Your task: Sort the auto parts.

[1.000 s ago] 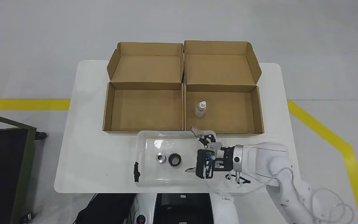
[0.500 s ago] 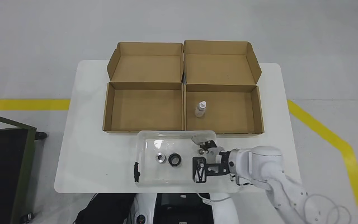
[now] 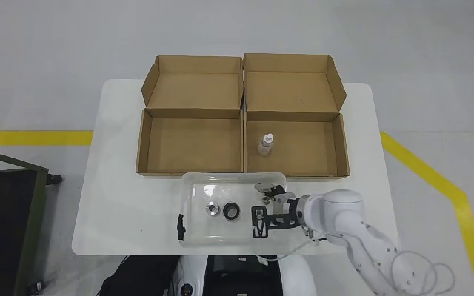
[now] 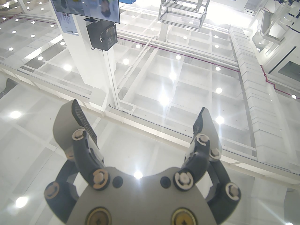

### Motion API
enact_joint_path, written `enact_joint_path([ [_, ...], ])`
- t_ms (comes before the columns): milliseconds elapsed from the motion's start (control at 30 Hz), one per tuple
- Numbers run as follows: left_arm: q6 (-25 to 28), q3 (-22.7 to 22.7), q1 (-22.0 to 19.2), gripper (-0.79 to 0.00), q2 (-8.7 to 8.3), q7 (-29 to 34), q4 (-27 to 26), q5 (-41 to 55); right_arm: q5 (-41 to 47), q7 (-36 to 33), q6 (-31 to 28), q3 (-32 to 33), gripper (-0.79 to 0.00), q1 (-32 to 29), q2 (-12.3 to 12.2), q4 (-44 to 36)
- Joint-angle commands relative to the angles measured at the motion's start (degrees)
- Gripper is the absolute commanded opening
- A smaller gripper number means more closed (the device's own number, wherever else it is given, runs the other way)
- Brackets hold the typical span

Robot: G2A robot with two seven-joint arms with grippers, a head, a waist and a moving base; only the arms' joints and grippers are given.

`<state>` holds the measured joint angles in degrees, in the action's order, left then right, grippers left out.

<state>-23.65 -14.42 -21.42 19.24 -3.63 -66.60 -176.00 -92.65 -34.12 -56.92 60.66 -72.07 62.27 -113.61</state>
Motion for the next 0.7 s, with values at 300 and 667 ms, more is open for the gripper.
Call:
enact_joint_path([
  [300,0.0,0.0,0.0,0.0,0.0,0.0,0.0,0.0,0.9,-7.0,0.1,-3.0,-0.311,3.2,0.5,1.6],
  [667,0.0,0.0,0.0,0.0,0.0,0.0,0.0,0.0,3.2,-12.3,-0.6,-5.8,-0.456,5.3,0.8,2.7],
])
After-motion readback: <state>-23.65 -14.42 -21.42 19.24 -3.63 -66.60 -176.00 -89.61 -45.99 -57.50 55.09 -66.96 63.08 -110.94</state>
